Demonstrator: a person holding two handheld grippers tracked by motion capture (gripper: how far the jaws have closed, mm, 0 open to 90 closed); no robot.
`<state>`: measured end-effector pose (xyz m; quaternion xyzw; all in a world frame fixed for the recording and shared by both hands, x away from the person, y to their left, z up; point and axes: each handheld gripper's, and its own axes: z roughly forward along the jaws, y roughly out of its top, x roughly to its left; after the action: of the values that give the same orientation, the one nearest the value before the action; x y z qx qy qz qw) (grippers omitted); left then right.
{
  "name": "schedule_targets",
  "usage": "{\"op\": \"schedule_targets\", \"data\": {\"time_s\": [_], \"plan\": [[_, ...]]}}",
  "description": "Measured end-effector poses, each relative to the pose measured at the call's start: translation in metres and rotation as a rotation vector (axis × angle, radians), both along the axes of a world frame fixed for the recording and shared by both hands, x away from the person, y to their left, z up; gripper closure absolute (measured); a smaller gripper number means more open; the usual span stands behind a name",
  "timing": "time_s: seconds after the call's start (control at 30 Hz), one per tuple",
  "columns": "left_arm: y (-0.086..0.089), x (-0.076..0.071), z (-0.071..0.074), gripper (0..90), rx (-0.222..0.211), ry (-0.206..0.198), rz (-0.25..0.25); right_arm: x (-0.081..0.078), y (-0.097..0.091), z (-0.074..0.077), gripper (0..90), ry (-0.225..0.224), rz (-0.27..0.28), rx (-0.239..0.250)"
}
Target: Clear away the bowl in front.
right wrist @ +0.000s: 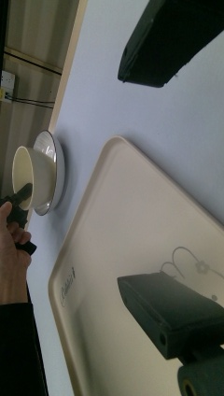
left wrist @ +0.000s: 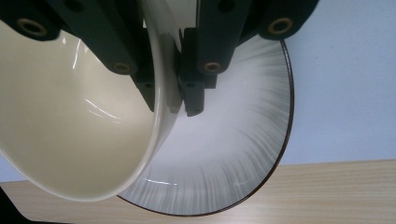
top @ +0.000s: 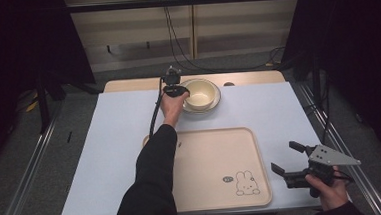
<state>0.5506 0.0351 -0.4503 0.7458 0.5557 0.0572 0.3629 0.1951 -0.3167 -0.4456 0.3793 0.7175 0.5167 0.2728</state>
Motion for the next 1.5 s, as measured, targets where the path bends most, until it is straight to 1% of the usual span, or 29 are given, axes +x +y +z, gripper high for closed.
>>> {"op": "schedule_targets", "data": {"time_s": [0.07, 0.1, 0.17, 0.27, 0.3, 0.33, 0.37, 0.4, 0.43, 0.53, 0.63, 0.7, 0.73, 0.77, 0.87, 0.97, 1.0, 1.13, 1.2, 1.27, 1.3, 1.4, 1.47, 1.5], "plan": [[0.003, 0.000, 0.001, 83.4, -0.012, -0.005, 0.014, 0.000, 0.000, 0.000, 3.0, -0.005, -0.003, -0.002], [0.004, 0.000, 0.003, 83.4, -0.026, -0.002, 0.019, 0.000, 0.000, 0.000, 3.0, -0.005, -0.004, -0.001], [0.006, 0.000, 0.006, 83.4, -0.036, -0.011, 0.024, 0.000, 0.000, 0.000, 3.0, -0.005, -0.002, -0.002], [0.009, -0.001, 0.009, 83.4, -0.041, -0.013, 0.027, 0.000, 0.000, 0.000, 3.0, -0.001, 0.000, -0.001], [0.011, -0.001, 0.012, 83.4, -0.035, -0.020, 0.024, 0.000, 0.000, 0.000, 3.0, -0.004, 0.003, 0.003], [0.013, -0.001, 0.012, 83.4, -0.035, -0.018, 0.022, 0.000, 0.000, 0.000, 3.0, -0.003, 0.004, 0.004], [0.013, -0.002, 0.013, 83.4, -0.043, -0.021, 0.029, 0.000, 0.000, 0.000, 3.0, -0.004, 0.003, 0.004], [0.016, -0.003, 0.014, 83.4, -0.033, -0.020, 0.016, 0.000, 0.000, 0.000, 3.0, -0.004, 0.002, 0.005], [0.016, -0.003, 0.015, 83.3, -0.041, -0.017, 0.023, -0.001, 0.000, 0.000, 3.0, -0.002, 0.002, 0.008], [0.019, -0.004, 0.017, 83.3, -0.039, -0.016, 0.009, -0.001, 0.000, 0.000, 3.0, -0.004, 0.000, 0.007], [0.025, -0.008, 0.024, 83.4, -0.055, -0.030, 0.012, -0.001, -0.001, 0.000, 3.0, -0.010, 0.000, 0.002], [0.029, -0.011, 0.028, 83.4, -0.066, -0.033, 0.017, -0.001, -0.001, 0.000, 3.0, -0.010, -0.002, 0.001], [0.031, -0.012, 0.030, 83.4, -0.065, -0.034, 0.012, -0.001, 0.000, 0.000, 3.0, -0.013, -0.002, 0.002], [0.033, -0.013, 0.031, 83.4, -0.073, -0.036, 0.019, -0.001, 0.000, 0.000, 3.0, -0.016, -0.003, 0.000], [0.040, -0.016, 0.035, 83.3, -0.066, -0.046, 0.010, -0.001, 0.000, 0.000, 2.9, -0.017, -0.002, 0.003], [0.043, -0.019, 0.038, 83.3, -0.075, -0.047, 0.011, -0.001, 0.000, 0.000, 2.9, -0.022, -0.002, 0.000], [0.047, -0.021, 0.040, 83.3, -0.068, -0.054, -0.002, -0.001, 0.000, 0.000, 2.9, -0.022, -0.002, 0.001], [0.051, -0.025, 0.044, 83.3, -0.080, -0.059, 0.004, -0.001, 0.000, 0.000, 2.8, -0.023, 0.000, 0.002], [0.056, -0.028, 0.048, 83.3, -0.079, -0.058, -0.014, -0.001, 0.000, 0.000, 2.8, -0.024, -0.001, 0.000], [0.056, -0.029, 0.049, 83.3, -0.087, -0.062, -0.007, -0.001, 0.000, 0.000, 2.8, -0.024, -0.001, 0.000], [0.058, -0.032, 0.051, 83.3, -0.078, -0.066, -0.021, -0.001, 0.000, 0.000, 2.8, -0.026, -0.001, 0.000], [0.060, -0.038, 0.053, 83.3, -0.087, -0.085, -0.030, -0.001, 0.000, 0.000, 2.8, -0.023, -0.001, 0.000], [0.061, -0.039, 0.053, 83.3, -0.086, -0.088, -0.031, -0.001, 0.000, 0.000, 2.8, -0.024, 0.001, 0.001], [0.062, -0.041, 0.054, 83.3, -0.088, -0.085, -0.039, -0.001, 0.000, 0.000, 2.8, -0.024, 0.001, 0.001]]}}
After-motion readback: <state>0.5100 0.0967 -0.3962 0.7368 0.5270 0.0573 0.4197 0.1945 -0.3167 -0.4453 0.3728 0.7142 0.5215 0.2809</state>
